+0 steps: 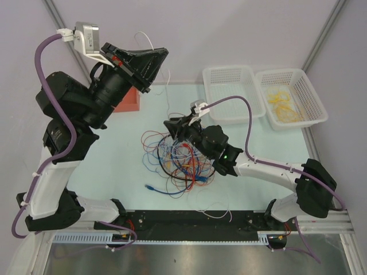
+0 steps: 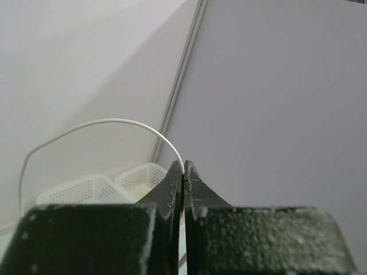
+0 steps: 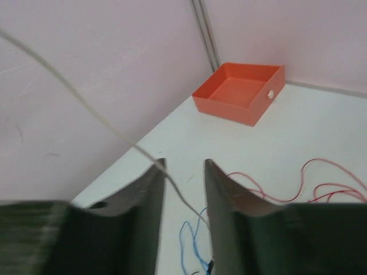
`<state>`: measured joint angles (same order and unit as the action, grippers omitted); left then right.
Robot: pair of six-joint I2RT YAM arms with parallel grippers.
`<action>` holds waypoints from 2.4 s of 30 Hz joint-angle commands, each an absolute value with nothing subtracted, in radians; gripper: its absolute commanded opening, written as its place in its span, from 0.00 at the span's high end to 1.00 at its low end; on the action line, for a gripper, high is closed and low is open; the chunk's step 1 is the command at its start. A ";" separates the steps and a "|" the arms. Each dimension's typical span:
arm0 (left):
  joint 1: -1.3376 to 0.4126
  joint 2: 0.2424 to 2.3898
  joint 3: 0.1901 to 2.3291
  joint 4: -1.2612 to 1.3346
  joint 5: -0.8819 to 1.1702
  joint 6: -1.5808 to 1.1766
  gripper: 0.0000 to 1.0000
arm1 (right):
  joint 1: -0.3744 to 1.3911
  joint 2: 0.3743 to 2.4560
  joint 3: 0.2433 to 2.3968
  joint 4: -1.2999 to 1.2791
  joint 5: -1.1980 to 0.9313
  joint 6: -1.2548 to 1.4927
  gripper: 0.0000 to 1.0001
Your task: Untangle the cables
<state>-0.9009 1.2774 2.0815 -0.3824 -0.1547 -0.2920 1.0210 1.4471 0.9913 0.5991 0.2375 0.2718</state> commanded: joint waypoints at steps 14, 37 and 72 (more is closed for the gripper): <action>-0.888 1.037 1.699 -0.269 -0.418 -0.242 0.99 | 0.948 1.045 1.156 0.244 0.382 0.167 1.00; -0.744 0.743 0.983 -0.100 -0.514 -0.445 0.00 | 0.946 1.124 1.759 -0.324 0.502 0.040 1.00; -0.913 0.992 0.890 0.672 0.150 -0.163 0.00 | 1.023 1.135 1.755 -0.522 0.448 0.206 1.00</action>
<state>-0.8909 0.9470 0.8303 0.6277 0.1360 -0.2379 1.0073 1.1530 1.7428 -0.5064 0.4549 0.1875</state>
